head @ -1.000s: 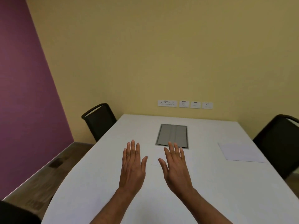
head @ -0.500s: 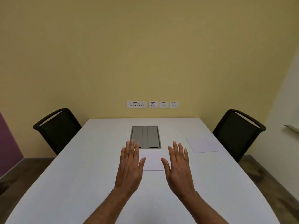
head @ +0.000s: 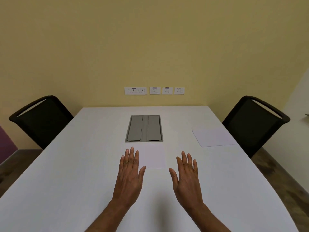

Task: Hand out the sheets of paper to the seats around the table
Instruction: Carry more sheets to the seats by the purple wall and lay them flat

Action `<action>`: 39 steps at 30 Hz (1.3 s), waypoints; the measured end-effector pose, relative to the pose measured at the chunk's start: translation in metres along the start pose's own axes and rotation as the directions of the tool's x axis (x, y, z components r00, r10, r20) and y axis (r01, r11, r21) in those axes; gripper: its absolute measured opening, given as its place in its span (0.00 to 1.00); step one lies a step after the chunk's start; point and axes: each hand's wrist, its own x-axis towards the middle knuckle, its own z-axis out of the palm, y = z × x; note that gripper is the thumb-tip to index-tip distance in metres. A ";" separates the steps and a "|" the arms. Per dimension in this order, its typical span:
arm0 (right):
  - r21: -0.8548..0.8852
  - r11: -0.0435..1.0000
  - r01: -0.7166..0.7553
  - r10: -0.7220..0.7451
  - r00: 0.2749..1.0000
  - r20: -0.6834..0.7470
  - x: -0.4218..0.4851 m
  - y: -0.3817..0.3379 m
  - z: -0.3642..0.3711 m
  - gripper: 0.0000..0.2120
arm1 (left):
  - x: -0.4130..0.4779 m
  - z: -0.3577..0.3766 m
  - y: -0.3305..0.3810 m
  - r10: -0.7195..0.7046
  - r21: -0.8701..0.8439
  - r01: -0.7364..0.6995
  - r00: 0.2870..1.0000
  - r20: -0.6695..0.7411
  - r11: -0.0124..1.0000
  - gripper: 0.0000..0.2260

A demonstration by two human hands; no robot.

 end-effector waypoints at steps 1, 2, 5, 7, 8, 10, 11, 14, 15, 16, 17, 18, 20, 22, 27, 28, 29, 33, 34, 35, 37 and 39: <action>0.002 1.000 -0.007 0.007 1.000 0.013 0.001 0.004 0.008 0.28 | 0.001 0.007 -0.003 -0.003 -0.003 0.003 1.000 0.008 1.000 0.28; 0.005 1.000 -0.013 0.013 1.000 0.026 0.003 0.009 0.018 0.28 | 0.003 0.016 -0.007 -0.010 -0.005 0.010 1.000 0.019 1.000 0.28; 0.017 0.999 -0.028 0.027 0.998 0.060 0.006 0.020 0.048 0.28 | 0.006 0.046 -0.020 -0.034 -0.011 0.035 0.998 0.056 0.999 0.28; 0.021 0.999 -0.028 0.027 0.997 0.077 0.008 0.027 0.066 0.28 | 0.007 0.064 -0.030 -0.048 -0.014 0.049 0.996 0.080 0.999 0.28; 0.022 0.999 -0.034 0.032 0.995 0.090 0.009 0.030 0.076 0.28 | 0.008 0.074 -0.035 -0.058 -0.014 0.059 0.994 0.089 0.998 0.28; 0.029 0.998 -0.052 0.049 0.992 0.114 0.013 0.037 0.097 0.29 | 0.011 0.093 -0.047 -0.077 -0.008 0.079 0.992 0.103 0.997 0.28; 0.033 0.998 -0.062 0.058 0.991 0.124 0.015 0.041 0.106 0.29 | 0.013 0.100 -0.052 -0.088 -0.007 0.090 0.990 0.109 0.996 0.29; 0.063 0.994 -0.089 0.079 0.987 0.143 0.024 0.052 0.138 0.29 | 0.018 0.131 -0.072 -0.137 -0.027 0.141 0.981 0.135 0.990 0.30; 0.075 0.992 -0.099 0.087 0.985 0.146 0.027 0.055 0.149 0.29 | 0.020 0.140 -0.078 -0.156 -0.033 0.163 0.977 0.148 0.986 0.31; 0.084 0.990 -0.111 0.097 0.984 0.152 0.030 0.057 0.157 0.29 | 0.021 0.148 -0.084 -0.170 -0.036 0.178 0.973 0.158 0.983 0.32; 0.089 0.988 -0.124 0.108 0.981 0.162 0.033 0.060 0.168 0.28 | 0.023 0.158 -0.091 -0.179 -0.035 0.187 0.970 0.163 0.982 0.32; 0.090 0.987 -0.136 0.119 0.978 0.172 0.035 0.063 0.179 0.28 | 0.023 0.167 -0.098 -0.188 -0.031 0.196 0.968 0.168 0.980 0.33; 0.091 0.983 -0.162 0.143 0.971 0.193 0.039 0.068 0.199 0.28 | 0.024 0.183 -0.114 -0.213 -0.029 0.222 0.957 0.197 0.975 0.38; 0.085 0.977 -0.197 0.174 0.960 0.220 0.044 0.074 0.216 0.27 | 0.025 0.198 -0.130 -0.246 -0.015 0.257 0.938 0.243 0.966 0.43; 0.075 0.948 -0.308 0.276 0.920 0.279 0.053 0.087 0.253 0.26 | 0.029 0.229 -0.158 -0.371 -0.033 0.402 0.871 0.324 0.915 0.29; 0.081 0.940 -0.333 0.297 0.910 0.289 0.054 0.088 0.259 0.26 | 0.029 0.234 -0.163 -0.394 -0.041 0.429 0.859 0.328 0.902 0.28; 0.088 0.930 -0.358 0.318 0.899 0.301 0.055 0.089 0.265 0.27 | 0.029 0.240 -0.167 -0.413 -0.054 0.453 0.851 0.324 0.890 0.27; 0.114 0.900 -0.421 0.372 0.877 0.305 0.061 0.091 0.284 0.27 | 0.032 0.254 -0.180 -0.465 -0.098 0.513 0.832 0.303 0.853 0.26; 0.119 0.900 -0.420 0.373 0.881 0.290 0.062 0.092 0.287 0.26 | 0.032 0.257 -0.183 -0.471 -0.093 0.516 0.830 0.299 0.851 0.26; 0.129 0.899 -0.418 0.373 0.887 0.274 0.064 0.092 0.291 0.26 | 0.031 0.259 -0.185 -0.471 -0.074 0.511 0.832 0.293 0.856 0.26; 0.166 0.892 -0.421 0.377 0.894 0.241 0.066 0.091 0.297 0.24 | 0.026 0.262 -0.187 -0.451 -0.021 0.473 0.852 0.267 0.881 0.26; 0.224 0.874 -0.431 0.391 0.898 0.202 0.069 0.088 0.302 0.22 | 0.020 0.262 -0.186 -0.406 0.011 0.415 0.884 0.229 0.910 0.33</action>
